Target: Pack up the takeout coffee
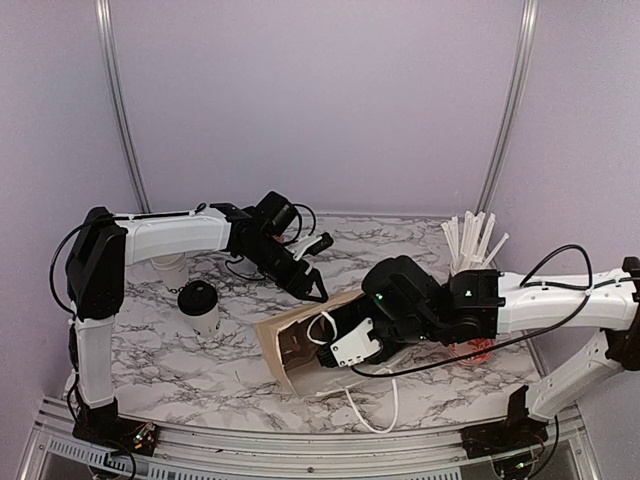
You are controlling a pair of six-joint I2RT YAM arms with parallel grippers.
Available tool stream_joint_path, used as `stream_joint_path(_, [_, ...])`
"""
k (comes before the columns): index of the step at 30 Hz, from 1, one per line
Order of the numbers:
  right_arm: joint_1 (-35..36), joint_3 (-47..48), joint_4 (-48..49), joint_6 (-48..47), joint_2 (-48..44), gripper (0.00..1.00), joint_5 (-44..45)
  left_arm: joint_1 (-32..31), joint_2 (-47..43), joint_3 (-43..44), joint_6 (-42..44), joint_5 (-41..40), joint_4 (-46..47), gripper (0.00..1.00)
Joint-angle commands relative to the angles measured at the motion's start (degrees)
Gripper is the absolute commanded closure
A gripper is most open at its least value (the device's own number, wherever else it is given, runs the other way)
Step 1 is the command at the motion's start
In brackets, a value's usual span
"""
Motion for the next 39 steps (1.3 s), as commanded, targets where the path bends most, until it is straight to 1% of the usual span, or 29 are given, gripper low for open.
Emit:
stream_joint_path(1, [-0.2, -0.4, 2.8, -0.1, 0.7, 0.6, 1.9, -0.2, 0.5, 0.0, 0.7, 1.6, -1.5, 0.29])
stream_joint_path(16, [-1.7, -1.0, 5.5, -1.3, 2.8, 0.59, 1.8, -0.1, 0.9, 0.1, 0.7, 1.8, -1.5, 0.29])
stream_joint_path(21, [-2.4, 0.3, 3.8, -0.9, 3.9, 0.59, 0.4, 0.0, 0.6, 0.1, 0.9, 0.4, -1.5, 0.29])
stream_joint_path(25, [-3.5, 4.8, -1.8, 1.5, 5.8, 0.59, -3.1, 1.6, -1.4, 0.0, 0.9, -1.7, -1.6, 0.27])
stream_joint_path(30, [-5.2, 12.2, -10.6, 5.2, 9.7, 0.59, -8.6, 6.7, -6.1, -0.3, 1.1, -4.2, -1.9, 0.25])
stream_joint_path(34, [-6.3, 18.3, -18.2, 7.6, 13.5, 0.59, -13.2, 10.6, -9.3, -0.2, 1.3, -4.4, -1.8, 0.25])
stream_joint_path(37, [-7.9, 24.0, -26.0, 9.3, 17.8, 0.6, -16.3, 12.7, -11.4, -0.1, 1.3, -4.1, -1.7, 0.24])
stream_joint_path(39, [-8.9, 27.8, -30.2, 10.2, 20.6, 0.6, -19.9, 13.8, -12.6, -0.3, 1.3, -3.9, -1.8, 0.24])
